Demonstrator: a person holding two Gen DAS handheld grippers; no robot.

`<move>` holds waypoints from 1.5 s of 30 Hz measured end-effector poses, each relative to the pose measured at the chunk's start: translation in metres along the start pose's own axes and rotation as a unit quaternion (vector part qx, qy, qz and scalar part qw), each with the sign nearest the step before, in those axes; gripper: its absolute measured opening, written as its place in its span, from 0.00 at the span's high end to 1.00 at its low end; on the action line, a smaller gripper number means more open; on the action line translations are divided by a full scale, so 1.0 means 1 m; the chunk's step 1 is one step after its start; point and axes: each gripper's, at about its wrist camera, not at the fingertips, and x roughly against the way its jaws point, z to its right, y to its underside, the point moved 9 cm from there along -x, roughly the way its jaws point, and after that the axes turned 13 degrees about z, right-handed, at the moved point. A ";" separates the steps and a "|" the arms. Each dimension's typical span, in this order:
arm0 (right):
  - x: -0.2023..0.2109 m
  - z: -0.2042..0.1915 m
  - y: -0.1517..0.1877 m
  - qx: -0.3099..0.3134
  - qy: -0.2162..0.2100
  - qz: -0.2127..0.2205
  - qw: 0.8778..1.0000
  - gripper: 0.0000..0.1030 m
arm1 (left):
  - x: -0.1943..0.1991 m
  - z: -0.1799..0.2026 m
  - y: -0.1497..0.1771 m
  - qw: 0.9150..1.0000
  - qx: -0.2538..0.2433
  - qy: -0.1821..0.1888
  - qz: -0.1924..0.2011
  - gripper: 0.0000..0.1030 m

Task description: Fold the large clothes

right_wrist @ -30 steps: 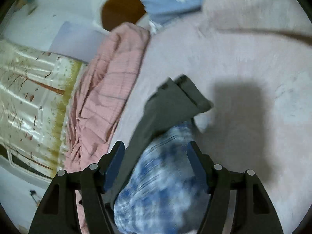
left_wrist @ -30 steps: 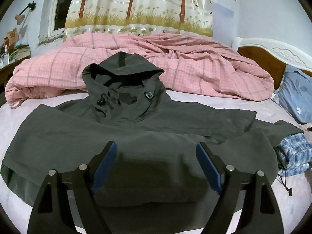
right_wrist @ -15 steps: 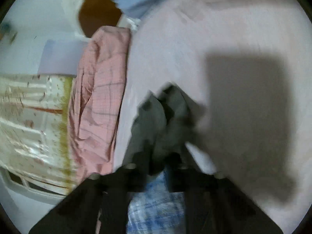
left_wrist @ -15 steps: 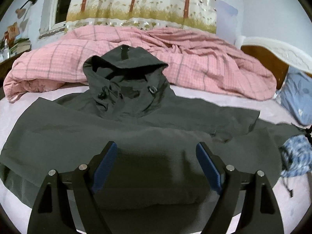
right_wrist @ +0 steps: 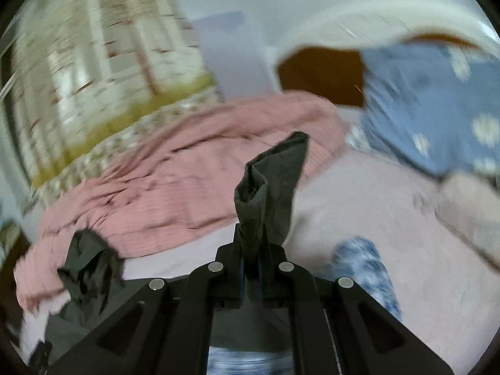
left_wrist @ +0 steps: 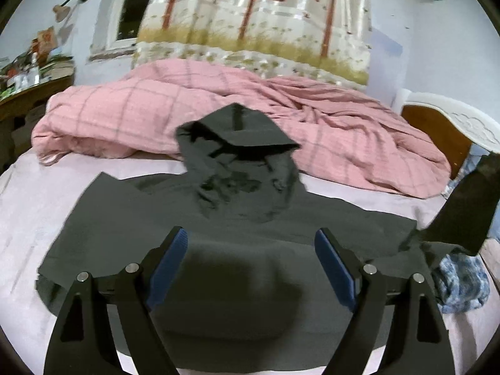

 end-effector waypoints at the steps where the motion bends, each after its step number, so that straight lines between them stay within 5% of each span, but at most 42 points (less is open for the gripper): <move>1: 0.005 -0.022 -0.003 0.004 -0.017 0.002 1.000 0.94 | 0.001 -0.006 -0.002 1.000 0.008 -0.005 0.000 0.20; 5: 0.016 -0.098 -0.009 0.037 -0.058 0.006 0.998 0.94 | -0.001 -0.015 -0.001 0.997 0.068 0.015 -0.035 0.20; 10: 0.017 -0.168 0.006 0.030 -0.088 -0.012 0.996 0.94 | 0.010 -0.023 -0.015 0.999 0.021 -0.023 0.003 0.20; 17: 0.008 -0.260 0.027 0.032 -0.147 -0.036 0.988 0.94 | 0.007 -0.056 -0.018 0.997 0.065 -0.033 0.002 0.20; 30: 0.006 -0.359 0.079 0.045 -0.213 -0.036 0.975 0.94 | 0.002 -0.093 -0.017 0.993 0.094 -0.071 0.001 0.21; 39: -0.007 -0.431 0.206 0.038 -0.246 -0.104 0.963 0.94 | -0.006 -0.116 -0.012 0.989 0.108 -0.098 -0.005 0.21; 45: -0.029 -0.428 0.285 0.029 -0.246 -0.171 0.954 0.94 | -0.017 -0.125 -0.003 0.988 0.106 -0.108 -0.019 0.21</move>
